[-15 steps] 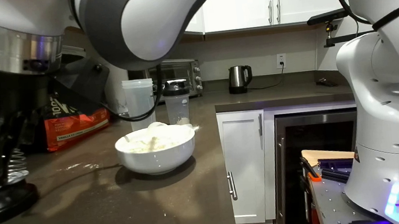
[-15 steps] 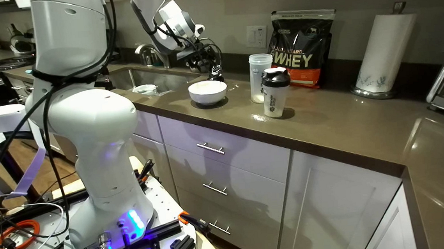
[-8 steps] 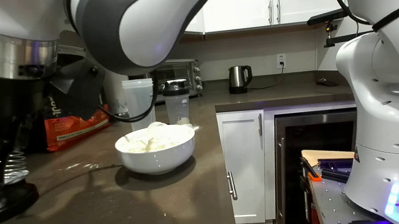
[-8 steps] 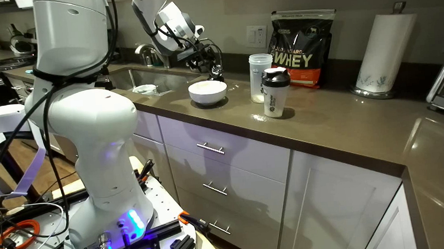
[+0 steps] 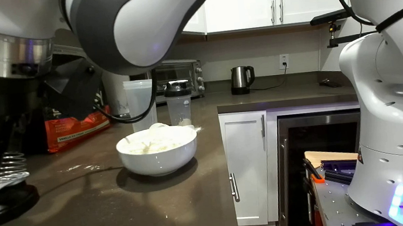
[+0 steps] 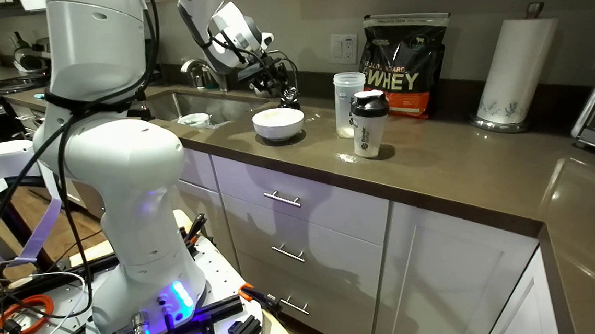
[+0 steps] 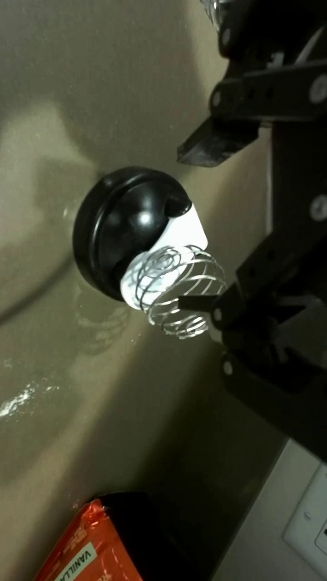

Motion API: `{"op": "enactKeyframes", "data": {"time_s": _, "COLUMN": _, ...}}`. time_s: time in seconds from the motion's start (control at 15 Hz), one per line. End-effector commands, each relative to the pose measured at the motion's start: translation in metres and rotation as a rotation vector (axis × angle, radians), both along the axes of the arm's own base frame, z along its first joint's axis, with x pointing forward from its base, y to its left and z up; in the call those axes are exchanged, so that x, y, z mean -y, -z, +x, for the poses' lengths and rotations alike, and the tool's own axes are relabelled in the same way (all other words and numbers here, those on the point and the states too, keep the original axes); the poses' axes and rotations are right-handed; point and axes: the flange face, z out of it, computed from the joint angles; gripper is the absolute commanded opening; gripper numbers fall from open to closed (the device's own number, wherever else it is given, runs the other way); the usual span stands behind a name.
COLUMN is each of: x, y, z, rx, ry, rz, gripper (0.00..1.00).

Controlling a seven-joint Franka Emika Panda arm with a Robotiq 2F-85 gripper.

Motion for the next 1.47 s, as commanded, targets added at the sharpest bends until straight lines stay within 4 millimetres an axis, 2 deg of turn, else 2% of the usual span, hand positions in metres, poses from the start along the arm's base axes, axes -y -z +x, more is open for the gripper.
{"op": "enactKeyframes", "data": {"time_s": 0.0, "x": -0.002, "y": -0.001, "z": 0.006, "rx": 0.030, "ry": -0.015, "rz": -0.003, "gripper": 0.91}}
{"op": "enactKeyframes", "data": {"time_s": 0.13, "x": 0.000, "y": 0.000, "z": 0.009, "rx": 0.031, "ry": -0.014, "rz": -0.005, "gripper": 0.88}}
{"op": "enactKeyframes", "data": {"time_s": 0.27, "x": 0.001, "y": 0.001, "z": 0.010, "rx": 0.032, "ry": -0.012, "rz": -0.007, "gripper": 0.74}}
{"op": "enactKeyframes", "data": {"time_s": 0.4, "x": 0.002, "y": 0.002, "z": 0.012, "rx": 0.033, "ry": -0.009, "rz": -0.009, "gripper": 0.70}}
{"op": "enactKeyframes", "data": {"time_s": 0.47, "x": 0.003, "y": 0.003, "z": 0.013, "rx": 0.033, "ry": -0.008, "rz": -0.010, "gripper": 0.79}}
{"op": "enactKeyframes", "data": {"time_s": 0.53, "x": 0.003, "y": 0.003, "z": 0.014, "rx": 0.034, "ry": -0.007, "rz": -0.011, "gripper": 0.82}}
{"op": "enactKeyframes", "data": {"time_s": 0.6, "x": 0.004, "y": 0.004, "z": 0.016, "rx": 0.034, "ry": -0.006, "rz": -0.012, "gripper": 0.92}}
{"op": "enactKeyframes", "data": {"time_s": 0.8, "x": 0.005, "y": 0.006, "z": 0.016, "rx": 0.034, "ry": -0.005, "rz": -0.017, "gripper": 0.95}}
{"op": "enactKeyframes", "data": {"time_s": 0.87, "x": 0.005, "y": 0.007, "z": 0.016, "rx": 0.034, "ry": -0.005, "rz": -0.019, "gripper": 0.95}}
{"op": "enactKeyframes", "data": {"time_s": 0.93, "x": 0.004, "y": 0.007, "z": 0.016, "rx": 0.034, "ry": -0.007, "rz": -0.021, "gripper": 0.85}}
{"op": "enactKeyframes", "data": {"time_s": 1.0, "x": 0.004, "y": 0.008, "z": 0.017, "rx": 0.033, "ry": -0.008, "rz": -0.022, "gripper": 0.86}}
{"op": "enactKeyframes", "data": {"time_s": 1.13, "x": 0.004, "y": 0.010, "z": 0.019, "rx": 0.034, "ry": -0.010, "rz": -0.025, "gripper": 0.70}}
{"op": "enactKeyframes", "data": {"time_s": 1.4, "x": 0.006, "y": 0.011, "z": 0.021, "rx": 0.038, "ry": -0.009, "rz": -0.031, "gripper": 0.78}}
